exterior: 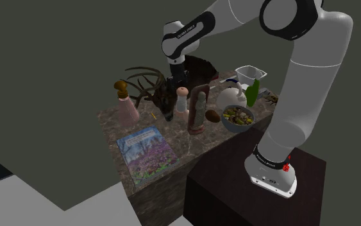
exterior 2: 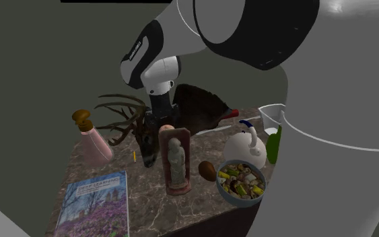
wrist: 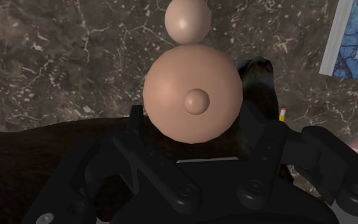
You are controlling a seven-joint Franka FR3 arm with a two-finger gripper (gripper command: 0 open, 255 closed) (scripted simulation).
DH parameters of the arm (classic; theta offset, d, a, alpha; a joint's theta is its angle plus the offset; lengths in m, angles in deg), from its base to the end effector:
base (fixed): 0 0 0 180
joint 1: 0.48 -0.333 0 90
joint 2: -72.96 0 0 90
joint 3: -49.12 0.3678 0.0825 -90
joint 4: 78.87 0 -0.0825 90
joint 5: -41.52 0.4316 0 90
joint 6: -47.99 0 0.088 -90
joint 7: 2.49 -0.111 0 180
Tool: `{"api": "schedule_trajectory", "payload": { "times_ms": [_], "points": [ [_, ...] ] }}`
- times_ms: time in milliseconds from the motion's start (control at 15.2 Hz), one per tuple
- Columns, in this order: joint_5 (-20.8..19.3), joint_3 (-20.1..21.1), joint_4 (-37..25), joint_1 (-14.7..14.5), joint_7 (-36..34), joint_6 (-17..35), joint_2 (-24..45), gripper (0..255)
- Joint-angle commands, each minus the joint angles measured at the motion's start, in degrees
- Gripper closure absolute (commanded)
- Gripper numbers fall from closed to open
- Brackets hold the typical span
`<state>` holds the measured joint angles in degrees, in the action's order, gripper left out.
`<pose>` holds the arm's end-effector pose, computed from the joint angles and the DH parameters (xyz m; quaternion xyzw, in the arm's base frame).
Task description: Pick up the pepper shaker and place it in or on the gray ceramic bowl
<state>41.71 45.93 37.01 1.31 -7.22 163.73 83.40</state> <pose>0.6083 -0.0519 0.3655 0.9921 -0.0851 -0.0921 0.0034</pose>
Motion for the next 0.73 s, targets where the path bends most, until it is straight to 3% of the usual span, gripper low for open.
{"api": "schedule_trajectory", "payload": {
  "times_ms": [0, 660],
  "points": [
    [0.0, 0.0, -0.5, 0.0, 0.0, -1.3, -0.8, 255],
    [-0.2, 0.0, -4.5, 0.0, -0.1, -8.4, -3.9, 255]
  ]
}}
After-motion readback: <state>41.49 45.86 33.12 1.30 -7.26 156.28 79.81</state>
